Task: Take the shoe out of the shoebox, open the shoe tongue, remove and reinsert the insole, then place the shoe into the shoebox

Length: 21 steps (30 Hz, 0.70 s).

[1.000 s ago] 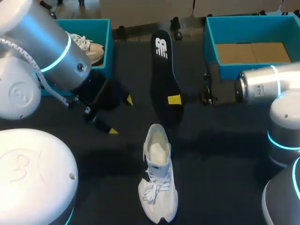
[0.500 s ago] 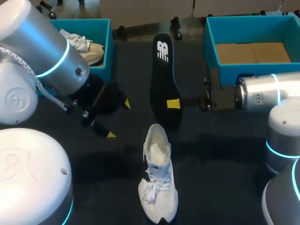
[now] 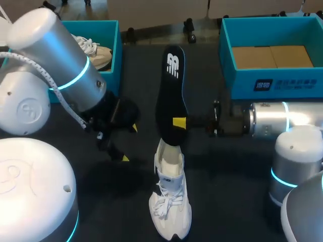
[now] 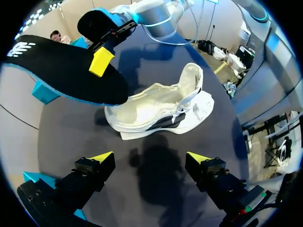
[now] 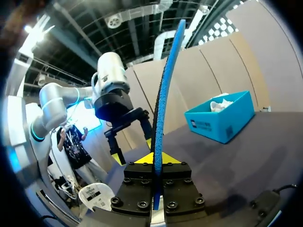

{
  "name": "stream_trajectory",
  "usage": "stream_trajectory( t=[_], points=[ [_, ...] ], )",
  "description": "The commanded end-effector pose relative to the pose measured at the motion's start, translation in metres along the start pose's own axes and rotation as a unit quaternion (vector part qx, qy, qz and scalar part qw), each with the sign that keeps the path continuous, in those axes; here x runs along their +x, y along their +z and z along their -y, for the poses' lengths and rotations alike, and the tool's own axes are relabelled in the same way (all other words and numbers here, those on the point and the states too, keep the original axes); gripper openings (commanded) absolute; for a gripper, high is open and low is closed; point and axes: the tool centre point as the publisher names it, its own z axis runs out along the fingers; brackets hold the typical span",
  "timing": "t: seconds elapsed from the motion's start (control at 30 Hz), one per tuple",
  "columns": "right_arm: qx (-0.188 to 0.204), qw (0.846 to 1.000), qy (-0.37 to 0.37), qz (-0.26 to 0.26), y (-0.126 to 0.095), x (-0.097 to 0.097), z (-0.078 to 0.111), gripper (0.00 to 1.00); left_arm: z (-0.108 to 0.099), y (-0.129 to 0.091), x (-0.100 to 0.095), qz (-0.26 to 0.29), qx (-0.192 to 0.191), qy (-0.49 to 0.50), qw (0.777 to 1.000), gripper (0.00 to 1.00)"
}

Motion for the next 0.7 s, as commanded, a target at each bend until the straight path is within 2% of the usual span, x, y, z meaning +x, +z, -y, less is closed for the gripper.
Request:
stream_trajectory(
  t=[0.03,0.13,0.57,0.7],
  points=[
    [-0.014,1.0,-0.009,-0.001,0.008,0.0,0.007,0.0,0.002,0.021,-0.008,-0.018,0.002,-0.009,1.0,1.0],
    [-0.024,1.0,-0.017,-0.001,0.008,0.004,0.013,0.0,0.0,0.024,-0.008,-0.025,0.002,-0.023,0.999,1.0],
    [-0.025,1.0,-0.016,-0.003,0.01,0.004,0.014,0.0,0.0,0.024,-0.008,-0.025,0.002,-0.023,0.999,1.0],
    [-0.025,1.0,-0.017,-0.008,0.018,0.006,0.018,0.0,0.001,0.038,-0.008,-0.034,0.002,-0.032,0.999,1.0]
  ],
)
